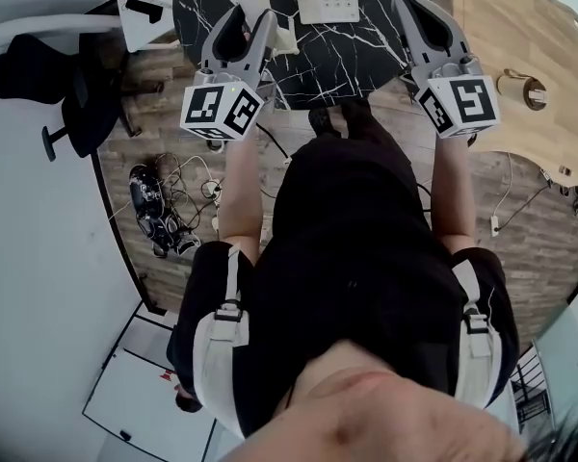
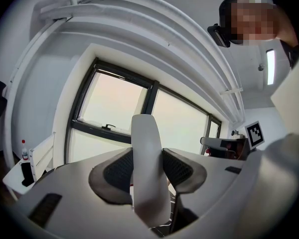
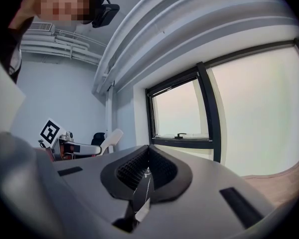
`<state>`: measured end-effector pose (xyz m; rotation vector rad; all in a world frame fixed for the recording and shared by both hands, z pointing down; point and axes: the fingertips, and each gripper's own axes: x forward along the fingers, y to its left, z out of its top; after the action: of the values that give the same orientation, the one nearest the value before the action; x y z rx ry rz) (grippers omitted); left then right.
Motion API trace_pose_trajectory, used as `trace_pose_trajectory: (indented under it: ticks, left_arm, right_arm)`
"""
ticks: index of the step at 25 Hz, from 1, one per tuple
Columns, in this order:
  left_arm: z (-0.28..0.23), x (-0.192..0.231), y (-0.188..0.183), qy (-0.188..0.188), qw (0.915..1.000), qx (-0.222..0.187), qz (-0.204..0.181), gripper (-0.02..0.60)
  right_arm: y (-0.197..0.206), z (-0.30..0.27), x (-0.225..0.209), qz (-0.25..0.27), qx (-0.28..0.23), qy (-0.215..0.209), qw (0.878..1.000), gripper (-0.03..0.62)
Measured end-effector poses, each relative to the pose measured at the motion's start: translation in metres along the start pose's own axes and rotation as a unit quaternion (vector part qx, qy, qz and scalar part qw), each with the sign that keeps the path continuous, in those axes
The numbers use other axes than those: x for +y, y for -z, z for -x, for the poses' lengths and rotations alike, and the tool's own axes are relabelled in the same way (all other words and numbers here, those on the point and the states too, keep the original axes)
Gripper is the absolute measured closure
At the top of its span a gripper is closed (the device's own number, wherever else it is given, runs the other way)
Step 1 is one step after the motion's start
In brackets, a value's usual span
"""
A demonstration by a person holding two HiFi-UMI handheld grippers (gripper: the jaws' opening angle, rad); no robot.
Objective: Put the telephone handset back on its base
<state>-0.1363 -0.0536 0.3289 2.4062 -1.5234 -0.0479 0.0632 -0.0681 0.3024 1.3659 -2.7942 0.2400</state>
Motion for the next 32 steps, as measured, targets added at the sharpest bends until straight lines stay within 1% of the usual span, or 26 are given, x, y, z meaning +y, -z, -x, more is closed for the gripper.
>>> trace_pose_trajectory:
  ticks: [9, 14, 24, 32]
  left_arm:
    - [-0.031, 0.005, 0.019, -0.027, 0.9991, 0.031, 0.004, 0.385]
    - [-0.051, 0.010, 0.036, -0.041, 0.9977, 0.054, 0.006, 0.385]
    - [-0.082, 0.016, 0.075, -0.072, 0.9931, 0.090, 0.020, 0.385]
    - [-0.097, 0.022, 0.102, -0.091, 0.9882, 0.122, 0.019, 0.385]
  right_arm:
    - [0.007, -0.027, -0.024, -0.004, 0.013, -0.033, 0.999, 0.565]
    - [0.012, -0.042, -0.038, -0.012, 0.018, -0.049, 0.999, 0.565]
    - [0.030, -0.063, -0.069, -0.024, 0.037, -0.073, 0.996, 0.565]
    - [0.048, -0.074, -0.078, -0.035, 0.058, -0.086, 0.994, 0.565]
